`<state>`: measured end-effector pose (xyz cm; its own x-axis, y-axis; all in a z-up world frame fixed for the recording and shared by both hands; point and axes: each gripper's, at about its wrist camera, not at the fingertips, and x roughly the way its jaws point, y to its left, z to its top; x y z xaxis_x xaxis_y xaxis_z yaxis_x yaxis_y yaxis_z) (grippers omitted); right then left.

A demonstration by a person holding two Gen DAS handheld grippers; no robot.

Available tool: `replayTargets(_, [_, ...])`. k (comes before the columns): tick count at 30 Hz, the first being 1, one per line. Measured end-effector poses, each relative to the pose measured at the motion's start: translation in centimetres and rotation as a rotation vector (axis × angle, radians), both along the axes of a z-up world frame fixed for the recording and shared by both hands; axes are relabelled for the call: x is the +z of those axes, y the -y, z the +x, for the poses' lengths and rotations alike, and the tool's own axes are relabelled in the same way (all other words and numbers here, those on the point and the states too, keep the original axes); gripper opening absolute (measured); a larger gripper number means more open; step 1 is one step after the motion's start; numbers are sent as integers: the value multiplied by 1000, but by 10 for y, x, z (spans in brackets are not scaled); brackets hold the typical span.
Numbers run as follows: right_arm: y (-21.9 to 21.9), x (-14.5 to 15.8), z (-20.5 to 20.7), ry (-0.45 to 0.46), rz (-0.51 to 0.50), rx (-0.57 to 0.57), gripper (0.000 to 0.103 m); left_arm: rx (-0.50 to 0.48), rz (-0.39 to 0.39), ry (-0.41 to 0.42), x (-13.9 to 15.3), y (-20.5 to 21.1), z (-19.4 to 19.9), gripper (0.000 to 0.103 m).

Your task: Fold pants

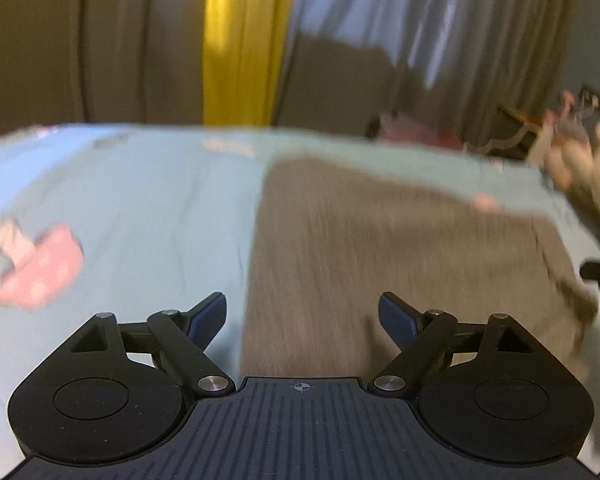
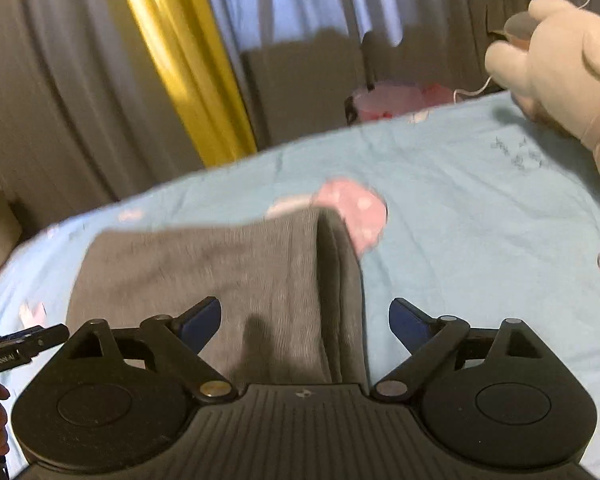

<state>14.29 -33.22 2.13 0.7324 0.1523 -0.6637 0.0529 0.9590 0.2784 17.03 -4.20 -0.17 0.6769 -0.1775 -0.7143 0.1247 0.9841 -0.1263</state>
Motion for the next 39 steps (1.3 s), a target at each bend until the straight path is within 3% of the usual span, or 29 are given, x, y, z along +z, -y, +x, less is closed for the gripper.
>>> replayTargets(3, [-17,-16,-7,-19,-32,41,92,-22,60,-76,-24,9,-7,89])
replayTargets(6, [-33,-38,-13,-65,-129,60,93,15,56,-57,-32,-5,-25,94])
replayTargets(10, [-21,-48,-28,-62,-73,15,94,56,22,-86,-25,-16,-29,94])
replayTargets(16, [-33,-45,-43,-43,-141,10,97,82,33,-82,-24,-19,-30,96])
replayTargets(22, [-27,-53,-55,-35,-98,-35,99,84,46,-77,-26,-15,-30,97])
replayTargets(26, [-32,-68,-60,-96,-186,-38,99,103,32,-90,-28,-19,-30,98])
replayTargets(30, [-20,-65,-66,-76,-90,-68,99,139,21,-100,-26,-23,-33,98])
replayTargets(35, [-21,-66,-70,-78,-82,-83,99,236,135,-5,-5,-30,-39,97])
replayTargets(39, [-19,-75,-66,-88,-54,-103,99,245,63,44,13,-37,-23,97])
